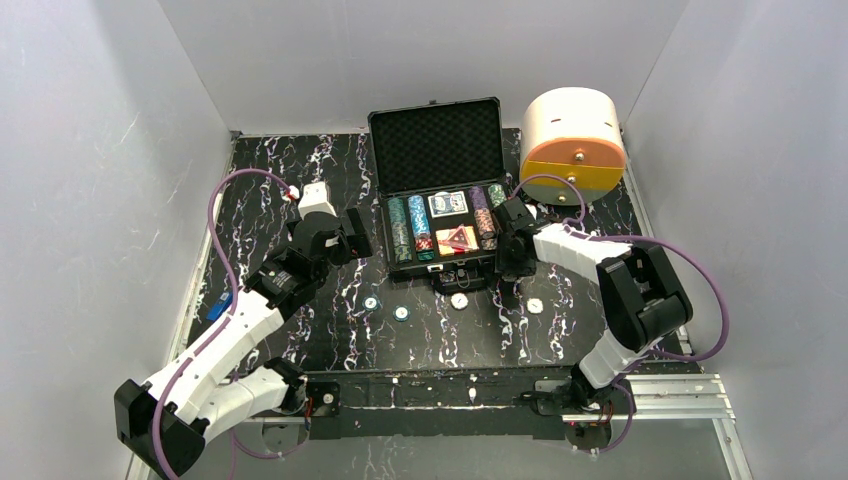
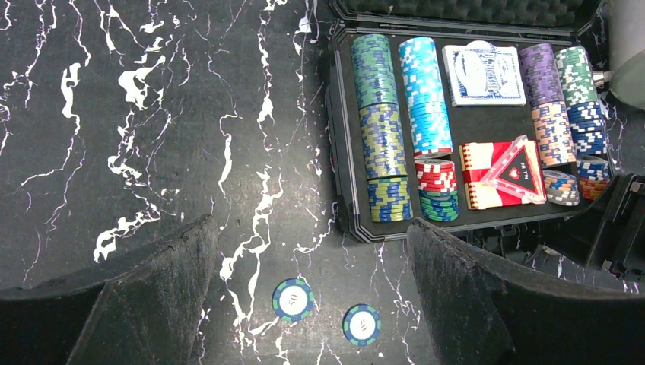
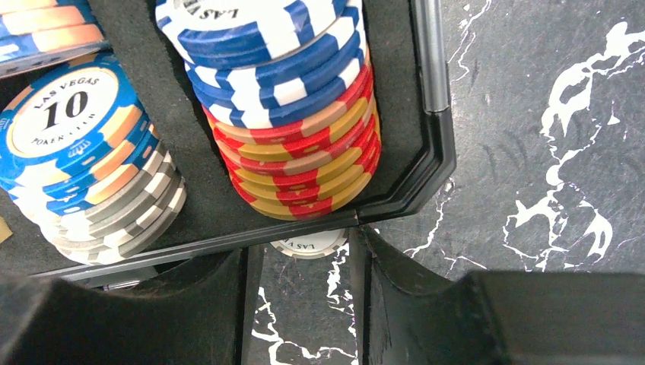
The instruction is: Pack up texas hold em set
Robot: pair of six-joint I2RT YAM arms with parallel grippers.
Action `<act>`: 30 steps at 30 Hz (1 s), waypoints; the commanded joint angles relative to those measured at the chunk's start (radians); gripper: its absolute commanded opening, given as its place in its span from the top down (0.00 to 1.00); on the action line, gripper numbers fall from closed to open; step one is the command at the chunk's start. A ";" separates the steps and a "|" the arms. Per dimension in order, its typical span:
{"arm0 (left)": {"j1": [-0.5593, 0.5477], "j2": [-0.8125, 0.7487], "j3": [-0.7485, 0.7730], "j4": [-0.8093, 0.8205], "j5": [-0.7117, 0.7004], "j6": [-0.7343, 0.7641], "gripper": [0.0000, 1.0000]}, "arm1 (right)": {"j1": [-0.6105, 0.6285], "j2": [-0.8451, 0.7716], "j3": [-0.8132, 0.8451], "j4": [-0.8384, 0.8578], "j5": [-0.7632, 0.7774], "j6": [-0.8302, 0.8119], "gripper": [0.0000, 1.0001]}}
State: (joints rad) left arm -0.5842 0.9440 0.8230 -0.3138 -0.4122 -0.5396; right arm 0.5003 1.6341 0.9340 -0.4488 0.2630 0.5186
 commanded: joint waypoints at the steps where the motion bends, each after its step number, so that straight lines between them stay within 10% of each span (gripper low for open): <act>1: 0.004 -0.011 -0.005 -0.003 -0.036 0.007 0.08 | -0.017 0.004 -0.026 0.020 0.040 0.017 0.59; 18: 0.004 -0.005 -0.017 0.010 -0.024 -0.011 0.08 | 0.012 -0.193 -0.080 -0.109 -0.075 0.046 0.59; 25: 0.004 -0.011 -0.019 0.012 -0.014 -0.013 0.08 | 0.011 -0.098 -0.018 -0.084 0.035 0.017 0.25; 30: 0.004 -0.022 -0.018 0.004 -0.019 -0.010 0.08 | 0.011 -0.026 0.039 -0.064 0.039 0.008 0.23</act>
State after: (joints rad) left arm -0.5842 0.9432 0.8093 -0.3130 -0.4171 -0.5442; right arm 0.5106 1.5818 0.9127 -0.5266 0.2672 0.5407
